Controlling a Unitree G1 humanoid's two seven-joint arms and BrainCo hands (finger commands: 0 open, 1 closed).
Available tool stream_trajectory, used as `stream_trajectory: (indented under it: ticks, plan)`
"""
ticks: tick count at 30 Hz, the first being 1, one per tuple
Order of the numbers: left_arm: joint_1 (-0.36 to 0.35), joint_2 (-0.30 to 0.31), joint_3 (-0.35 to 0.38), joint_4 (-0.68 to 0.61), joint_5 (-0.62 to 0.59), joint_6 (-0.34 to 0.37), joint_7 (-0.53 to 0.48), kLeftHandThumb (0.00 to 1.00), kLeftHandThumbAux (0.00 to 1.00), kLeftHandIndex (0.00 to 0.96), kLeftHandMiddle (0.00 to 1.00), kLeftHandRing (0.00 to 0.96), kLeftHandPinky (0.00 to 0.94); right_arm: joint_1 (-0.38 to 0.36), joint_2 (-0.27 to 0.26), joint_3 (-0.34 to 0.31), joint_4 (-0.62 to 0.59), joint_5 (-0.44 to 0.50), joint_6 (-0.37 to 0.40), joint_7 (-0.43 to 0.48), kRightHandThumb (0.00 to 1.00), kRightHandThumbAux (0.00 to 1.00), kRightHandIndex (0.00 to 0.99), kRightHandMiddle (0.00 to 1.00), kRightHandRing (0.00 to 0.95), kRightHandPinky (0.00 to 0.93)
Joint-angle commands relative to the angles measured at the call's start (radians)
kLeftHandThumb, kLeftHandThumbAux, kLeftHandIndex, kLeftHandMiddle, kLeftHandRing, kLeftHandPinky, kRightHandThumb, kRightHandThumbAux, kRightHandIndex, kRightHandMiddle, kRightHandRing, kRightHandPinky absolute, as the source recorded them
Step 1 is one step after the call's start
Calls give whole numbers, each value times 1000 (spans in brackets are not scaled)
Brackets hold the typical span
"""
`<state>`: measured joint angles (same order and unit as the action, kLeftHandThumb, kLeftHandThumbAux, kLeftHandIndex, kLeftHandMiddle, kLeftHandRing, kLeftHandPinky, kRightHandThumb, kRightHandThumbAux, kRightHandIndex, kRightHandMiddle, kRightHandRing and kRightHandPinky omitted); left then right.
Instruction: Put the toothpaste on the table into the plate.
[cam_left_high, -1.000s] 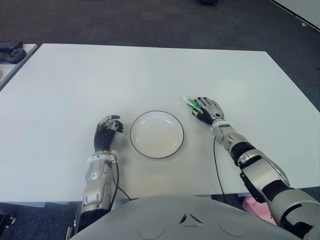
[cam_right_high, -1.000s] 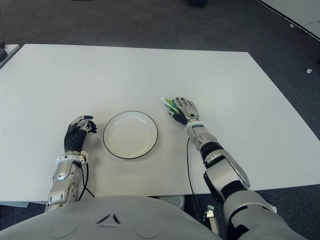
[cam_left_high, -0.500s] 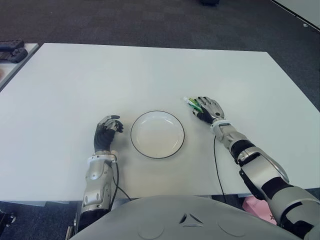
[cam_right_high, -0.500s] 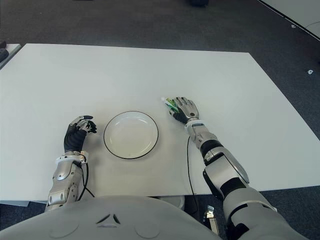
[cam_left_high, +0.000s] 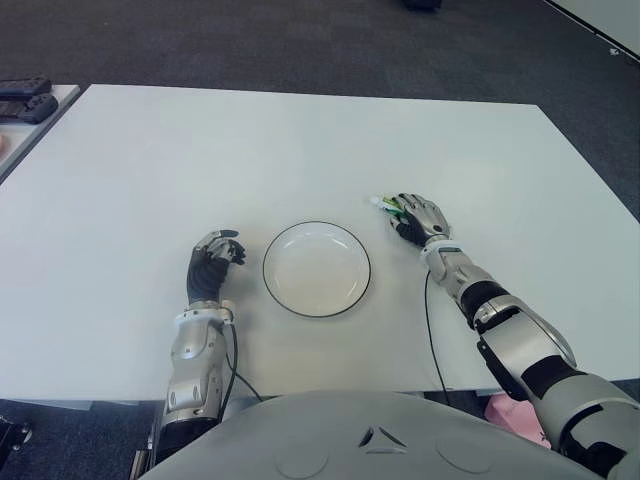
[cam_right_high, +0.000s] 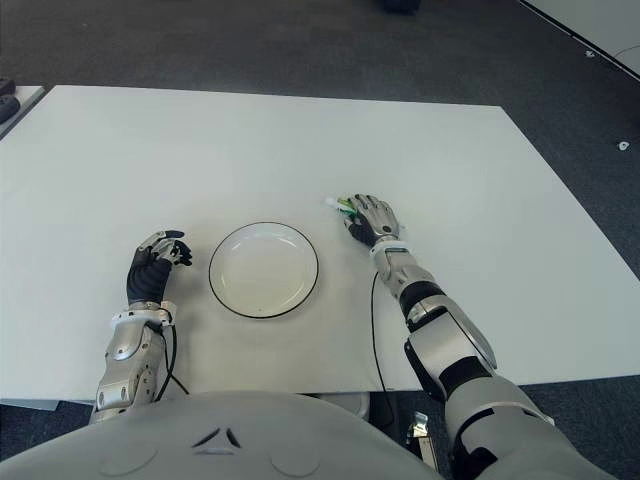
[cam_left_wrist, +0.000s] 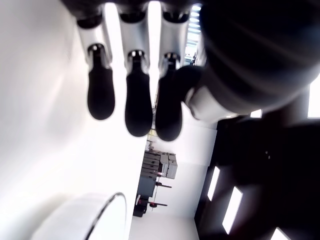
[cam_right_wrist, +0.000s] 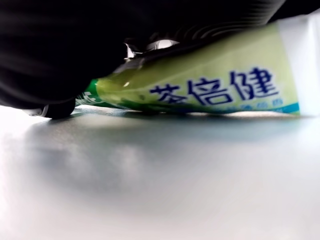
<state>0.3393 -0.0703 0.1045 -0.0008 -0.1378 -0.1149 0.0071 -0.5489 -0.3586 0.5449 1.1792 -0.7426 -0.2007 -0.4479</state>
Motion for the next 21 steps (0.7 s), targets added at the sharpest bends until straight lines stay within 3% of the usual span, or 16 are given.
stream_trajectory:
  ticks: [1, 3, 6, 21]
  plan:
    - [11, -10, 2, 23, 6, 20, 16, 709, 718, 435, 614, 602, 580, 113, -5, -22, 57, 47, 15, 98, 882, 446, 345, 366, 447, 508]
    - [10, -10, 3, 24, 6, 20, 17, 709, 718, 435, 613, 602, 579, 111, -4, -41, 43, 71, 17, 117, 813, 570, 387, 426, 484, 526]
    - [9, -10, 3, 24, 1, 23, 14, 709, 718, 435, 613, 604, 583, 110, -5, -56, 19, 95, 26, 135, 905, 628, 429, 429, 494, 555]
    - [10, -4, 1, 17, 0, 25, 6, 707, 720, 435, 620, 609, 593, 122, -6, -59, -16, 102, 48, 122, 953, 653, 394, 515, 557, 712]
